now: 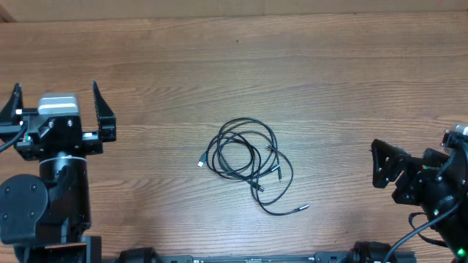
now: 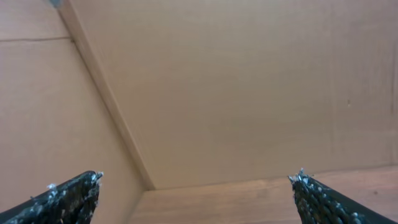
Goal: Untangle cables
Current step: 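Reach the left gripper to the black cable bundle and grasp it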
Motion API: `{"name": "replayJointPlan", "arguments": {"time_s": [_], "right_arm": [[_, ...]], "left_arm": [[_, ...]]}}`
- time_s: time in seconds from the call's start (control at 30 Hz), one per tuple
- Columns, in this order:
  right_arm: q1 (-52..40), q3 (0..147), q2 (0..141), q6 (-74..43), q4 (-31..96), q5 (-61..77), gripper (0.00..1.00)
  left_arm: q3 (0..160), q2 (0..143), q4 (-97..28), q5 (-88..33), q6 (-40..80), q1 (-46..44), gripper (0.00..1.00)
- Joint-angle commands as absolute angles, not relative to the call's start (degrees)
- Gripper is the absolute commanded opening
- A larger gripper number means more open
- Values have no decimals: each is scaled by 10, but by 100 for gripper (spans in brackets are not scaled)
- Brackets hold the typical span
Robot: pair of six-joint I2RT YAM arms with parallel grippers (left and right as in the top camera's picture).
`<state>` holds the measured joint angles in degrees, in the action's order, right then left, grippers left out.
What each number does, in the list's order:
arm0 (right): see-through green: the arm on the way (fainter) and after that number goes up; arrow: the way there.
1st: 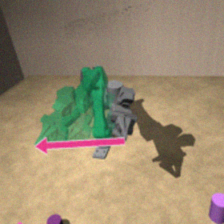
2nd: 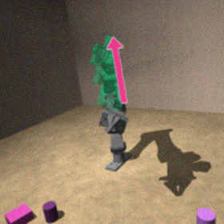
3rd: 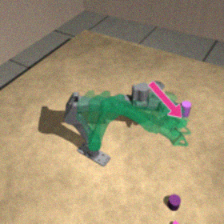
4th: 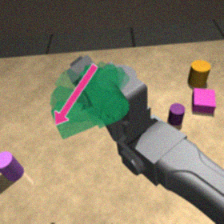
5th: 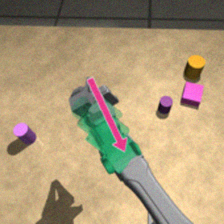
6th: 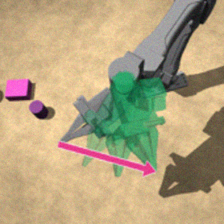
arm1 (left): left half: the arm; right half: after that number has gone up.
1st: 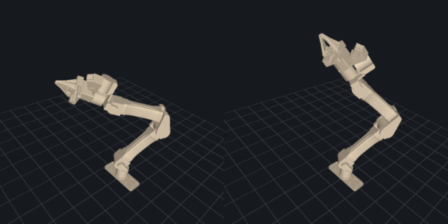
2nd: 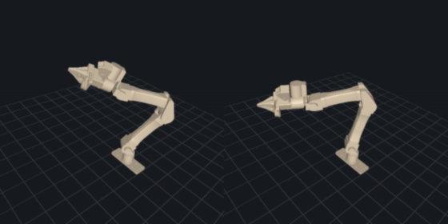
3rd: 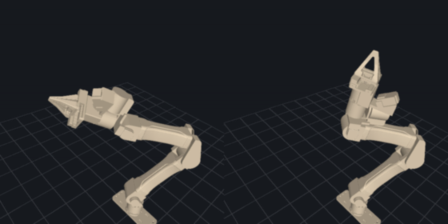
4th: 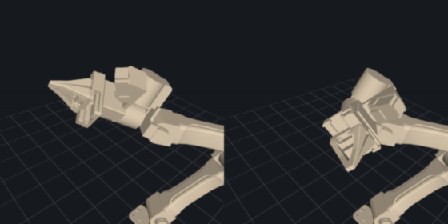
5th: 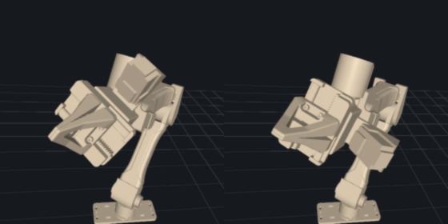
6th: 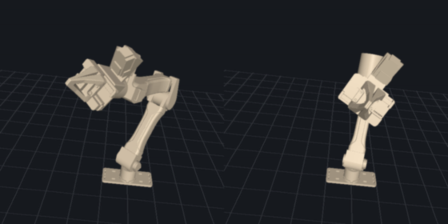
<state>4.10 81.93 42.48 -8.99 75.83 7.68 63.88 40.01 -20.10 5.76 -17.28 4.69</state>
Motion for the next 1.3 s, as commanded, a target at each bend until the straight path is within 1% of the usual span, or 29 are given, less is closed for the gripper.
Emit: {"name": "replayJointPlan", "arguments": {"time_s": [0.0,0.07,0.13,0.2,0.23,0.27,0.33,0.37,0.5,0.57,0.67,0.73,0.83,0.9,0.93,0.97,1.0,1.07,1.17,1.2,1.23,1.27], "right_arm": [[43,826,425,-91,753,80,100],[43,826,425,-91,754,80,100],[43,825,425,-91,755,80,100],[43,822,426,-91,760,77,100],[43,820,426,-91,764,75,100],[43,815,427,-91,769,69,100],[43,809,433,-91,779,62,100],[43,808,438,-91,782,61,100],[43,806,464,-91,788,61,100],[43,806,474,-91,788,61,100],[43,806,497,-91,788,61,100],[43,806,507,-91,788,62,100],[43,806,529,-91,793,62,100],[43,806,542,-91,799,62,100],[43,806,548,-91,802,61,100],[43,806,557,-91,806,61,100],[43,806,562,-91,806,62,100],[43,806,578,-91,811,61,100],[43,806,597,-91,816,61,100],[43,806,600,-91,815,61,100],[43,806,602,-91,815,61,100],[43,806,603,-91,815,61,100]], "left_arm": [[627,428,-189,-41,-159,42,100],[627,460,-174,-129,-159,36,100],[627,526,-117,-216,-143,32,100],[627,585,-112,-232,-55,32,100],[627,603,-116,-243,-26,32,99],[627,642,-132,-277,30,32,100],[627,701,-161,-333,93,32,100],[627,727,-175,-358,112,32,99],[627,844,-221,-479,130,31,100],[627,890,-225,-495,159,26,100],[627,980,-225,-512,261,14,100],[627,1018,-223,-533,293,10,100],[627,1073,-178,-597,243,-4,100],[627,1084,-173,-580,215,-24,100],[627,1084,-180,-550,199,-39,100],[628,1081,-190,-498,182,-64,100],[628,1080,-195,-471,176,-76,100],[629,1079,-220,-351,153,-132,100],[629,1079,-236,-262,152,-183,100],[629,1079,-236,-240,152,-197,98],[629,1079,-236,-231,152,-203,92],[629,1079,-236,-223,152,-207,81]]}}
